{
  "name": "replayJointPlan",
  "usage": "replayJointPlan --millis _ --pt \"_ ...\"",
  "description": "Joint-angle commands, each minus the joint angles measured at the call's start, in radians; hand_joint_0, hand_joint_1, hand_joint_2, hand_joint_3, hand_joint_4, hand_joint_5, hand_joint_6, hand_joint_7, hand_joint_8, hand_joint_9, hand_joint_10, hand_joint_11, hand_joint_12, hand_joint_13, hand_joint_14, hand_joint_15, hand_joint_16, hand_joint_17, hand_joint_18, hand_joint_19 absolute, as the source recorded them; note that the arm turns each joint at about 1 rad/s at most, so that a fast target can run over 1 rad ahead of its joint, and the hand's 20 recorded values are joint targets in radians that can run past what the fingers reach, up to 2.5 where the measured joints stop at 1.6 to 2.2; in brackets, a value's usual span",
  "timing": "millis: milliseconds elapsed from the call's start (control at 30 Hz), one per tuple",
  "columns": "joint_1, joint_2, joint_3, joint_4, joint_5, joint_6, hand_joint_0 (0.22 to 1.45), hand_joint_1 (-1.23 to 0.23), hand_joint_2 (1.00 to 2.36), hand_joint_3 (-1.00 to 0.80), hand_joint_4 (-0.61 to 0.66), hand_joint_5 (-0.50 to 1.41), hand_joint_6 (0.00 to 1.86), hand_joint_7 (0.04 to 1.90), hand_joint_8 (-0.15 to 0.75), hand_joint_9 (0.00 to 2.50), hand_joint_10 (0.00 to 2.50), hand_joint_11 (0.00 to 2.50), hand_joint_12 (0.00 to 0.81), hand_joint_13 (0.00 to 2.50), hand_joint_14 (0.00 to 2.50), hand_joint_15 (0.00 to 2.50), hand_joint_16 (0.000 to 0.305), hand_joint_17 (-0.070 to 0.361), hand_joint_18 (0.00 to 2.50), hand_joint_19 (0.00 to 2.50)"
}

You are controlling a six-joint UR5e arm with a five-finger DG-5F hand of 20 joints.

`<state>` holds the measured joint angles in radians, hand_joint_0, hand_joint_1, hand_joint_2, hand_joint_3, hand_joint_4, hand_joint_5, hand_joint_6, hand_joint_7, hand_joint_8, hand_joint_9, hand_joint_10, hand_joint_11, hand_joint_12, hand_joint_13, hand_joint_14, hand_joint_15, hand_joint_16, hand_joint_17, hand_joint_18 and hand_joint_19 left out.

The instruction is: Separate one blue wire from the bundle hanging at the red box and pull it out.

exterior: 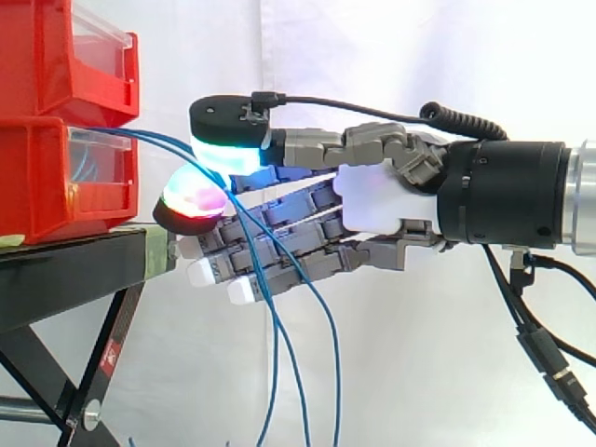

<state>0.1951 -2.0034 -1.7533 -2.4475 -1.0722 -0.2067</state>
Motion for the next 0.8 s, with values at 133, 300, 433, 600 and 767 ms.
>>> replayJointPlan --millis 133,300,433,600,767 --pt "0.0 0.0 0.0 -0.001 0.0 0.0 0.58 -0.73 1.01 -0.31 0.25 -0.22 0.86 0.86 0.332 0.52 0.01 0.33 0.423 0.67 0.02 0.44 0.058 0.13 0.63 0.48" --pt "0.0 0.0 0.0 -0.001 0.0 0.0 0.62 -0.74 1.02 -0.29 0.25 -0.22 0.88 0.85 0.332 0.53 0.01 0.35 0.42 0.69 0.02 0.45 0.057 0.128 0.65 0.47" --pt "0.0 0.0 0.0 -0.001 0.0 0.0 0.62 -0.74 1.02 -0.26 0.24 -0.22 0.89 0.84 0.331 0.54 0.01 0.35 0.419 0.7 0.02 0.45 0.057 0.128 0.65 0.48" --pt "0.0 0.0 0.0 -0.001 0.0 0.0 0.63 -0.73 1.02 -0.21 0.19 -0.22 0.9 0.84 0.334 0.56 0.01 0.36 0.418 0.71 0.02 0.45 0.056 0.127 0.67 0.48" --pt "-0.002 0.0 0.0 -0.002 -0.003 0.001 0.64 -0.72 1.02 -0.16 0.12 -0.22 0.91 0.87 0.339 0.62 0.01 0.43 0.417 0.73 0.02 0.46 0.056 0.126 0.68 0.47"
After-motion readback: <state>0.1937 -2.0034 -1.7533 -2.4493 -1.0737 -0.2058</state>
